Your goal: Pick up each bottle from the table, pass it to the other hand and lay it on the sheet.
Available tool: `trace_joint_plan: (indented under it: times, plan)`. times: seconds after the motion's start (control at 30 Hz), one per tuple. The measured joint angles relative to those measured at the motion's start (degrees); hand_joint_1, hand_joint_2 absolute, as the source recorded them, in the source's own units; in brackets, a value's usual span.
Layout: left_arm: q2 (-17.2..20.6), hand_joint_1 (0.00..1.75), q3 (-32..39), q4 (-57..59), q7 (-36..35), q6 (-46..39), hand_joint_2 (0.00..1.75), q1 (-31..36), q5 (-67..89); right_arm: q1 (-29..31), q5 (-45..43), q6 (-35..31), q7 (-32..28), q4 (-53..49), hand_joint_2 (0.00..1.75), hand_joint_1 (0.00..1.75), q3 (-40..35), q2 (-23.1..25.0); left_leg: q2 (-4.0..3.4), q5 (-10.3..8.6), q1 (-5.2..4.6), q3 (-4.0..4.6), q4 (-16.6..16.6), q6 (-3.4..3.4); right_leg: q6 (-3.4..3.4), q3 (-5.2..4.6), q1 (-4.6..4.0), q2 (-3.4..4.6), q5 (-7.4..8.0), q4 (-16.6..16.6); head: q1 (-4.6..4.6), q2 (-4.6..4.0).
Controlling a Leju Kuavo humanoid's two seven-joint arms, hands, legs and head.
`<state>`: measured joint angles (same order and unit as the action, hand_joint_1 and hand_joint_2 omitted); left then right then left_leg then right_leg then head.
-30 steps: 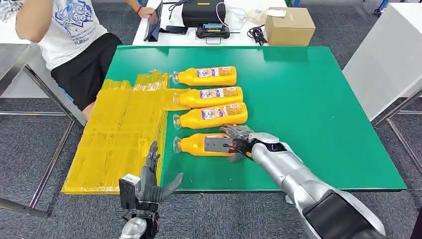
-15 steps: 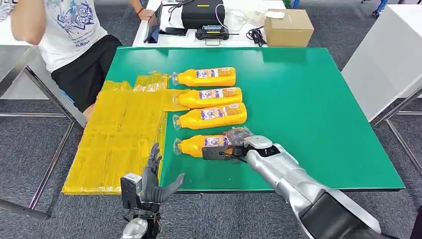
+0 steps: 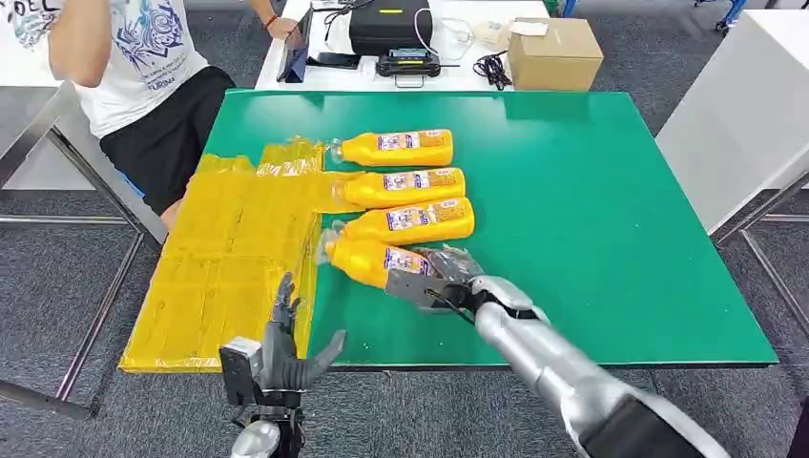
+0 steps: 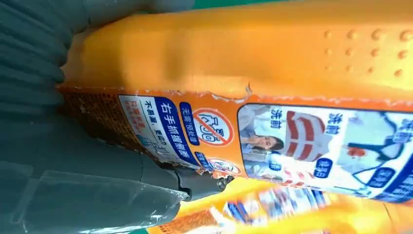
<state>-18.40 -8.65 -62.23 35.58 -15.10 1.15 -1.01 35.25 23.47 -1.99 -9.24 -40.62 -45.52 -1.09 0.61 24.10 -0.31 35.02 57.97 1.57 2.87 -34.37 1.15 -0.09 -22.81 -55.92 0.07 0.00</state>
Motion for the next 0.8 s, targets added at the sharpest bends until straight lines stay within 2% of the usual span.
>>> trace_joint_plan:
  times: [0.23,0.6,0.8]
  plan:
    - [0.00,0.00,0.61,-3.19,0.17,-0.74,1.75,-1.31,-0.20,-6.80,0.35,-0.98,0.85,-12.01,1.75,1.75,7.88,-1.83,-0.06,0.00,0.00,0.27,0.00,0.00,0.00,-0.30,0.00,0.03,0.00,-0.01,0.00,0.00]
    - [0.00,0.00,1.20,-4.26,0.17,-0.74,1.75,-1.83,-0.20,-8.63,0.37,-1.00,0.85,-16.38,1.75,1.75,9.87,-2.71,-0.05,0.00,0.00,0.30,0.00,0.00,0.00,-0.34,0.00,0.02,0.00,-0.01,0.00,0.00]
    - [0.00,0.00,1.75,-6.33,0.98,-3.86,1.75,-3.15,-1.57,-13.94,3.14,-9.38,-0.81,-23.58,1.75,1.75,14.78,-1.95,-0.03,0.01,0.01,0.38,0.00,0.00,0.00,-0.40,0.00,0.01,-0.01,-0.01,0.00,0.00]
